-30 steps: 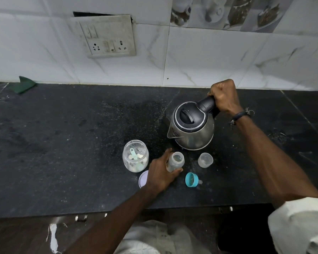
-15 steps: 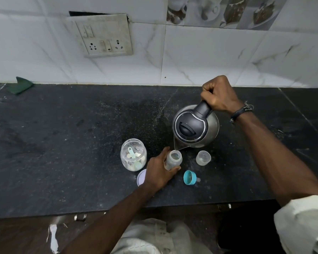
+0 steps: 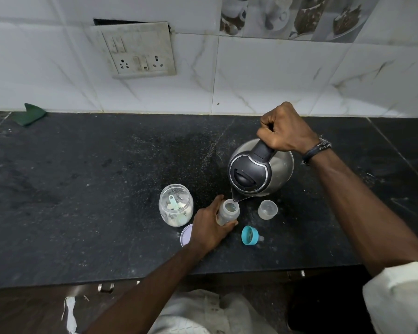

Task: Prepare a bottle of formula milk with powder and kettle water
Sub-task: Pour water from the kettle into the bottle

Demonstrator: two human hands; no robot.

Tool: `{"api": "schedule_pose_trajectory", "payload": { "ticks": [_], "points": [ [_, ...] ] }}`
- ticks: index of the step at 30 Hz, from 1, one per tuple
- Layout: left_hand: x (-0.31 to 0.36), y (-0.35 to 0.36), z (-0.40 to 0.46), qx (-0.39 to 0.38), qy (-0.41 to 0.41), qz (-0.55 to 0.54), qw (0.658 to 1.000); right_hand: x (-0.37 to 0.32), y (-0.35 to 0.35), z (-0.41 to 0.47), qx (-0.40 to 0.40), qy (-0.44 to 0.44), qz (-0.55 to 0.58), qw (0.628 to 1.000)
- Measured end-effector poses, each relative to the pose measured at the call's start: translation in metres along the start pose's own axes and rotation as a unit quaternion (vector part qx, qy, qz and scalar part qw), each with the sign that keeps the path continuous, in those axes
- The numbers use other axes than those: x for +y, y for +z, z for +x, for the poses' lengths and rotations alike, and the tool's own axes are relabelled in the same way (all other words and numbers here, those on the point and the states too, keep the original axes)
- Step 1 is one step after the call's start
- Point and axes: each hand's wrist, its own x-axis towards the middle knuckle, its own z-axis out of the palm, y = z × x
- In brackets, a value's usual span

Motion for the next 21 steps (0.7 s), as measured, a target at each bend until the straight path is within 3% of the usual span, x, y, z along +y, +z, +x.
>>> {"api": "schedule_pose_trajectory", "payload": {
  "ticks": [21],
  "points": [
    [-0.004, 0.0, 0.002, -0.019, 0.005, -0.009, 1.0, -0.011, -0.003, -0.002, -0.01, -0.014, -0.079, 0.997]
  ]
}}
